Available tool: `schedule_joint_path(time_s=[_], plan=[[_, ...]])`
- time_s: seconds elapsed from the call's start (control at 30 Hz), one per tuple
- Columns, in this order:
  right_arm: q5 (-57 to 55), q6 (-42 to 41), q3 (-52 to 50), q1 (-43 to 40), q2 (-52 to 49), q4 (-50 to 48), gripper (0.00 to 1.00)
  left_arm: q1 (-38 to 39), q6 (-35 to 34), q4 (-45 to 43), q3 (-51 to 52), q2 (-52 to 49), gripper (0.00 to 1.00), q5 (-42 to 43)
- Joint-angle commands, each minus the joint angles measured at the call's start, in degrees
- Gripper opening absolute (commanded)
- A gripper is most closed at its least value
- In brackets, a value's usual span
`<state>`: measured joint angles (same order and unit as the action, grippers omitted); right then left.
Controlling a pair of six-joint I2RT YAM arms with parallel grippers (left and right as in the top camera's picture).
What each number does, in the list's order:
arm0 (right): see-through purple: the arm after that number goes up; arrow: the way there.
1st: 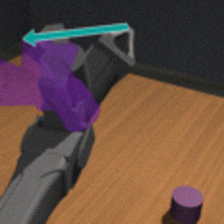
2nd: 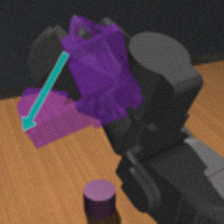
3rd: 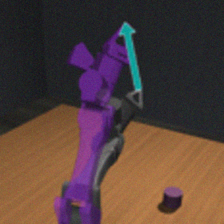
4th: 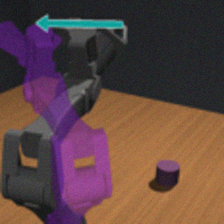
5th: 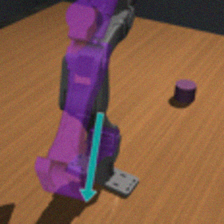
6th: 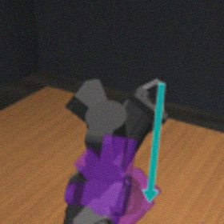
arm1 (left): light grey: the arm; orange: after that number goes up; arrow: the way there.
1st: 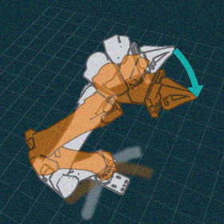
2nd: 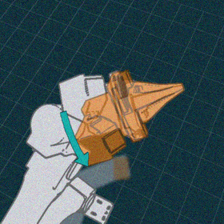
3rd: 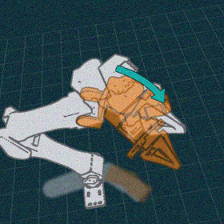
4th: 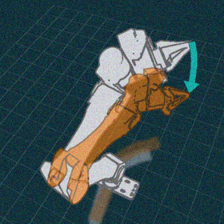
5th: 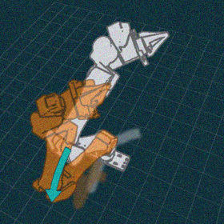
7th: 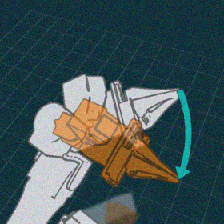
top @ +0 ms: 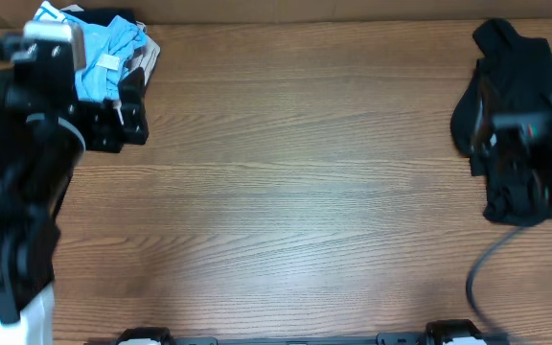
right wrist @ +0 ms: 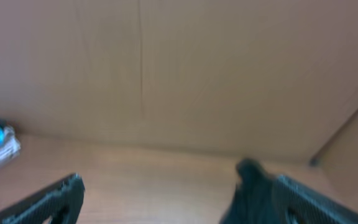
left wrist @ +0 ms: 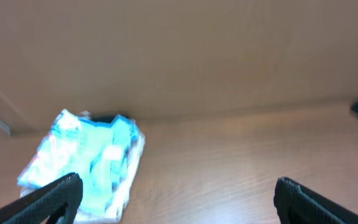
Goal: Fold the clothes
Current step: 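Raise both arms and move the right gripper over the black shirt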
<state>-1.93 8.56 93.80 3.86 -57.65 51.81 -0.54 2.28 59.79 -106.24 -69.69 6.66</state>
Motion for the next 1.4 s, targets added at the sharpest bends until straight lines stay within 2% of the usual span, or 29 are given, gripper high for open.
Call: schedule_joint_path(time_s=[0.0,0.1,0.17,0.33,0.53,0.7,0.93,1.17,1.23,1.37], plan=[[-0.3,-2.0,9.8,0.3,-9.9,8.0,1.00,-0.6,3.4,5.8,-7.1,-6.7,1.00,0.4],[0.8,-2.8,14.4,0.3,-17.4,14.5,1.00,-0.6,3.5,9.2,-7.9,-11.0,1.00,0.4],[2.6,-2.8,14.6,0.3,-21.1,15.5,1.00,-0.6,3.6,10.7,-7.8,-13.8,1.00,0.4],[15.7,-2.8,14.5,0.3,-30.2,17.3,1.00,-0.6,3.5,11.6,-7.1,-21.9,1.00,0.5],[16.9,-2.8,14.4,-0.2,-40.0,18.5,1.00,-0.6,2.7,12.8,-7.1,-31.5,1.00,3.7],[16.3,-7.2,14.4,-7.8,-46.0,18.6,1.00,-0.6,4.3,13.9,-7.1,-37.3,1.00,3.8],[8.4,-16.2,14.2,-23.8,-50.9,14.0,1.00,-0.5,2.4,12.4,-7.1,-37.8,1.00,3.8],[9.6,-14.4,14.2,-34.0,-58.3,7.6,0.99,-0.4,1.8,12.0,-7.1,-37.8,1.00,3.9],[8.7,-13.7,14.2,-35.8,-61.1,6.9,0.93,-0.4,0.8,12.0,-7.1,-37.8,1.00,3.9],[8.5,-13.7,14.2,-38.5,-65.4,5.5,0.88,-0.3,0.3,11.9,-7.1,-37.8,1.00,3.9]])
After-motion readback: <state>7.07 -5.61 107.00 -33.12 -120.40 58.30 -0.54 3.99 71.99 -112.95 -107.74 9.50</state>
